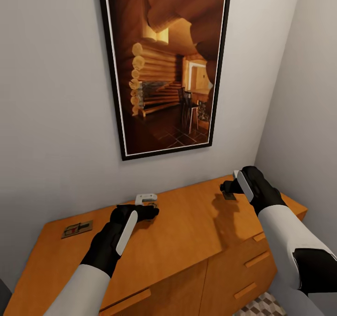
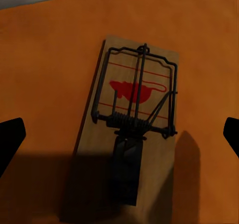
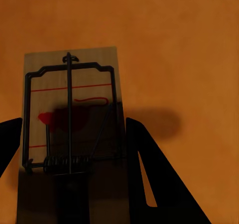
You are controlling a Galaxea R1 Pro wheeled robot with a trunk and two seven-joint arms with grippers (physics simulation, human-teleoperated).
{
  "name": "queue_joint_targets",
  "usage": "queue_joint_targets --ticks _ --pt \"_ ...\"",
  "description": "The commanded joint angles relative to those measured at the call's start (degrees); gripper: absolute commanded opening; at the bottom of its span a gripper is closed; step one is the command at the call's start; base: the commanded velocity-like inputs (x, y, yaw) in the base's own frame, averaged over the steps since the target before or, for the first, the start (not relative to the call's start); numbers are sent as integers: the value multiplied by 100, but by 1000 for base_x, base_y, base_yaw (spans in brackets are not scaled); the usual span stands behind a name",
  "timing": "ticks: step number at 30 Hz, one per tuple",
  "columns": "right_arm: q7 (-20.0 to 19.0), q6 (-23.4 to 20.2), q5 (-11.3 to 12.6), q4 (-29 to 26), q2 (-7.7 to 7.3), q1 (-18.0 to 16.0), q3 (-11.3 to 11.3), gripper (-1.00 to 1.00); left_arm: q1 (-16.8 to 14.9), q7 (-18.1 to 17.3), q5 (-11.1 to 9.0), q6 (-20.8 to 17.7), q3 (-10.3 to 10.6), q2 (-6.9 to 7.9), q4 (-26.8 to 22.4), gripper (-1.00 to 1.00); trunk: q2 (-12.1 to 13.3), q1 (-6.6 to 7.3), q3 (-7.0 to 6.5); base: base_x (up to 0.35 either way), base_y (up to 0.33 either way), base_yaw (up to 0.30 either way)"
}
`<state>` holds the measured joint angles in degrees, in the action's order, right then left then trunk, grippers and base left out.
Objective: Take the four mousetraps from the cabinet in the bathroom and place them on the bathroom floor. Make sure all four end up on the same floor surface, and ensure that at least two of them are either under or directly next to the same bathroom sink.
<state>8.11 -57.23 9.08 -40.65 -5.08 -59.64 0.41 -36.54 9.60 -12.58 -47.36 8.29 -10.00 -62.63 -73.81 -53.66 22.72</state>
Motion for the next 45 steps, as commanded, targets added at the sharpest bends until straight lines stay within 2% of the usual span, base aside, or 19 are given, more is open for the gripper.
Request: queue_joint_targets --ticks 1,26,27,45 --pt "59 -17 77 -5 -2 -4 3 -100 -2 59 -71 -19 5 0 383 100 -5 -1 8 0 0 0" --pt "59 -17 68 -4 -2 -4 3 -100 -2 19 -62 10 5 0 445 100 -5 -1 8 0 0 0" --pt "59 -17 68 -4 -2 -4 3 -100 -2 27 -62 10 5 0 448 -100 -5 -1 8 0 0 0" --pt "59 -17 68 -4 -2 -4 3 -100 -2 30 -67 8 14 0 447 -100 -5 -1 8 0 0 0"
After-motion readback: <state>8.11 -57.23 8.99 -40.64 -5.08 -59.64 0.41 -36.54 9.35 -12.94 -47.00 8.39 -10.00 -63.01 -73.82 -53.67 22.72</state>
